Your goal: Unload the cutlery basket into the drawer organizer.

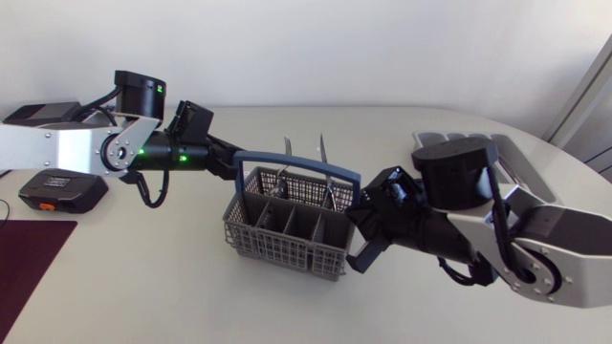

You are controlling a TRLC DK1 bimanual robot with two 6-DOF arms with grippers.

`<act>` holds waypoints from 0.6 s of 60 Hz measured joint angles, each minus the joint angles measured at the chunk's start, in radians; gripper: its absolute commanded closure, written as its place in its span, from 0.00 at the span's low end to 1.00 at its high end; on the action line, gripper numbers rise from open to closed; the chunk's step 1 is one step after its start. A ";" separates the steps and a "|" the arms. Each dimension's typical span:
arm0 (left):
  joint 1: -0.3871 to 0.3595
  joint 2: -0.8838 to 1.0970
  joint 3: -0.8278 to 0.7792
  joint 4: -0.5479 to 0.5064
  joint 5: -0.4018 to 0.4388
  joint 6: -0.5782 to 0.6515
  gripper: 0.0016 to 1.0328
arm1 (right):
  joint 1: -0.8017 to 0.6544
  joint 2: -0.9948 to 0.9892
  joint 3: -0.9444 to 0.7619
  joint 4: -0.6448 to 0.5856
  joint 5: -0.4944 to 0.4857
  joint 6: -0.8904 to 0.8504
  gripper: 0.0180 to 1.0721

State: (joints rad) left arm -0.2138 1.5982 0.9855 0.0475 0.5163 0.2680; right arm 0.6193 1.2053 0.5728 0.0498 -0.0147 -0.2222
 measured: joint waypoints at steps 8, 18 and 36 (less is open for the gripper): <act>-0.001 -0.058 -0.048 -0.045 0.004 0.025 0.97 | -0.074 0.013 0.009 0.000 -0.028 -0.034 0.85; -0.032 -0.165 -0.117 -0.072 0.007 0.048 0.97 | -0.151 0.069 0.048 0.013 -0.068 -0.069 0.85; -0.145 -0.266 -0.178 -0.138 0.007 0.055 0.97 | -0.190 0.200 0.107 0.077 -0.090 -0.079 0.85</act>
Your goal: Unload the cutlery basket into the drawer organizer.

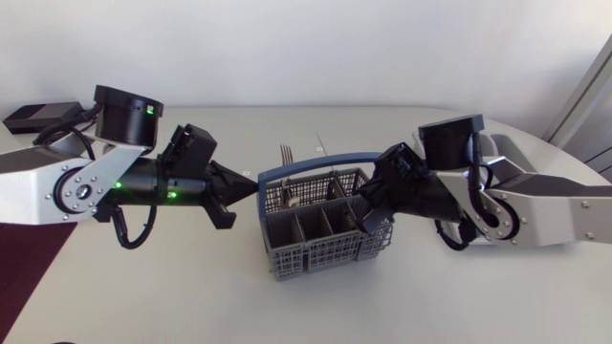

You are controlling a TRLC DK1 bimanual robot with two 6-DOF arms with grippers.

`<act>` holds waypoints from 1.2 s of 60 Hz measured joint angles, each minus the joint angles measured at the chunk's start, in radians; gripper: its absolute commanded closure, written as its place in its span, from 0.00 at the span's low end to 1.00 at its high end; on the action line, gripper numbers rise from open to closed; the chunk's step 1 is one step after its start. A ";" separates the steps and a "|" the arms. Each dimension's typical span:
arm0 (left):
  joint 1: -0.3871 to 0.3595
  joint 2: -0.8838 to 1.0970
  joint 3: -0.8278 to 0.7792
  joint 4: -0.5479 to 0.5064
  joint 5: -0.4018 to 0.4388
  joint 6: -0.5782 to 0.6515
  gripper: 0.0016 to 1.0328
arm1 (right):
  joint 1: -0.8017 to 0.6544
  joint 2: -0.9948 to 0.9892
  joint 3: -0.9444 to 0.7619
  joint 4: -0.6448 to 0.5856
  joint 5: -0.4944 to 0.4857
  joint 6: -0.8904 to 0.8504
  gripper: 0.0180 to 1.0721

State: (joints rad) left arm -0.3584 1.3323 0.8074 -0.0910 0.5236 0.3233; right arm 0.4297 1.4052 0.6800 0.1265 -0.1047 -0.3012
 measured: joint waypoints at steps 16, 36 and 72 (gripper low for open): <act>-0.071 -0.056 -0.042 -0.018 0.001 0.000 0.96 | -0.027 0.017 0.003 0.016 -0.023 -0.015 0.85; 0.058 -0.001 -0.028 0.062 0.003 -0.001 0.93 | 0.004 -0.330 -0.088 -0.171 -0.023 -0.015 0.85; 0.072 0.390 0.200 0.143 -0.059 -0.028 0.94 | 0.016 -0.466 -0.239 -0.325 -0.023 -0.015 0.85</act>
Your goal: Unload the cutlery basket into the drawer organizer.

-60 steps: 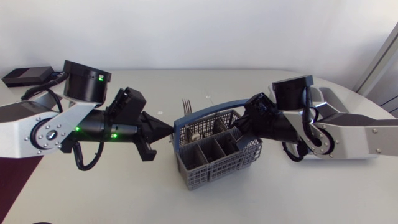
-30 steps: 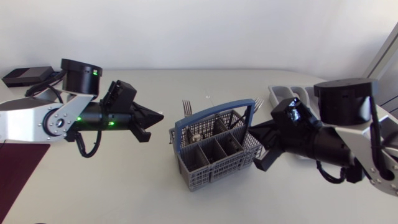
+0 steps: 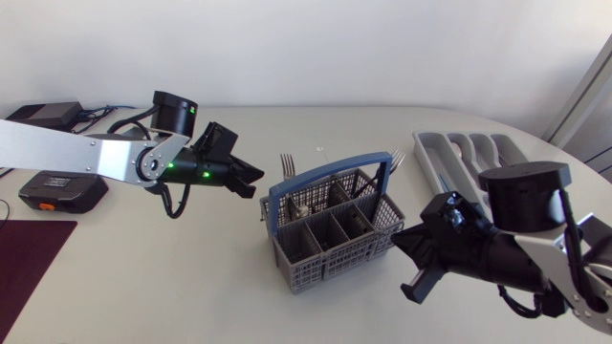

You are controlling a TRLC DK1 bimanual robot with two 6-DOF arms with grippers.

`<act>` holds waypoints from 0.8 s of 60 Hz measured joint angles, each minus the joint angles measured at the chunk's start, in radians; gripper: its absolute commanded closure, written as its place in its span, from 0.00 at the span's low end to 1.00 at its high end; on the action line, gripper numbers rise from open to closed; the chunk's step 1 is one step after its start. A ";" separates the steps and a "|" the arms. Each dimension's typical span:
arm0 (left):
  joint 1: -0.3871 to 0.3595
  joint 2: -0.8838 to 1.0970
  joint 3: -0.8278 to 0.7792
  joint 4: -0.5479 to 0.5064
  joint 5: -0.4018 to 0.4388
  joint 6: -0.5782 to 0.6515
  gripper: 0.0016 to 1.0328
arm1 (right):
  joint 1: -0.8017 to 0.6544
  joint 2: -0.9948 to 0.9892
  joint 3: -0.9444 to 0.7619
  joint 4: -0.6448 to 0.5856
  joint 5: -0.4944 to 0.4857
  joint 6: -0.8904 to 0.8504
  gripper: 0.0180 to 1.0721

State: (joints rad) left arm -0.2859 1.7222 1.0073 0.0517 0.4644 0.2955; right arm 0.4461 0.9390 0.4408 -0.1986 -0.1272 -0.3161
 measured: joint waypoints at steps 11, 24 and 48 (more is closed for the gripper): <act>-0.043 0.005 0.000 0.021 -0.021 0.000 0.97 | -0.003 0.144 -0.004 0.110 0.009 0.000 0.85; -0.077 0.005 -0.011 -0.061 -0.016 0.043 0.97 | -0.041 0.294 0.013 0.225 0.027 -0.003 0.85; -0.091 -0.079 -0.090 -0.175 0.016 0.106 0.97 | -0.076 0.500 0.185 0.278 0.041 -0.003 0.85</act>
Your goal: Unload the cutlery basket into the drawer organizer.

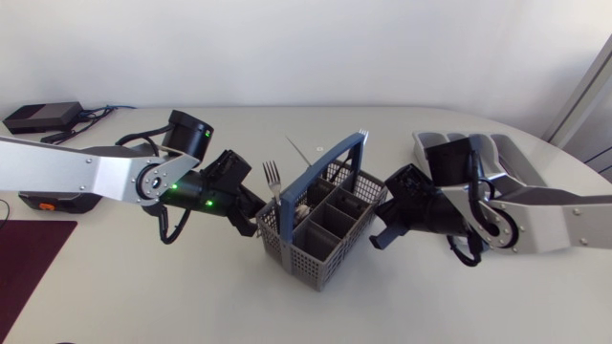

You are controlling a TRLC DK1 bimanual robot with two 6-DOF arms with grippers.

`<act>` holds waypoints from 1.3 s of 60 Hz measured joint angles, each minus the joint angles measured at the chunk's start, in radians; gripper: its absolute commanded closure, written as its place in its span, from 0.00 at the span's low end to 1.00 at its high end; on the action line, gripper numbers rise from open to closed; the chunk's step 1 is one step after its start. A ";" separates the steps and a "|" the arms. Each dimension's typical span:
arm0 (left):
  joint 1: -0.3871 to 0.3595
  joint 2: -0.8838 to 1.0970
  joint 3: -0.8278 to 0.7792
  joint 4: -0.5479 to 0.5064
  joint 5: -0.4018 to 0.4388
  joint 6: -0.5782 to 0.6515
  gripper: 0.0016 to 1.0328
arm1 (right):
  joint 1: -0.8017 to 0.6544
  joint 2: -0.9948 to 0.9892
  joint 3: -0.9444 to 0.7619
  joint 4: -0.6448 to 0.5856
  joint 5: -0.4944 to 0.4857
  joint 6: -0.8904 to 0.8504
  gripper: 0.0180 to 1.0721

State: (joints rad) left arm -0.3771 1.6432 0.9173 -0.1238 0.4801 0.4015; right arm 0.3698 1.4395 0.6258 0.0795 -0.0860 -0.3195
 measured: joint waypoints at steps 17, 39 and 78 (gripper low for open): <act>-0.053 -0.076 -0.058 -0.032 0.001 0.004 0.97 | 0.000 0.155 0.154 0.007 -0.013 -0.004 0.85; -0.070 -0.141 -0.103 -0.044 0.021 0.028 0.97 | 0.011 0.169 0.223 0.015 -0.031 -0.007 0.85; 0.126 0.056 0.042 0.322 -0.032 -0.055 0.97 | 0.132 -0.649 -0.114 -0.386 -0.095 -0.010 0.85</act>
State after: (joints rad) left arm -0.2508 1.6989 0.9592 0.1978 0.4477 0.3462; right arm 0.5014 0.7906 0.5117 -0.3061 -0.1814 -0.3290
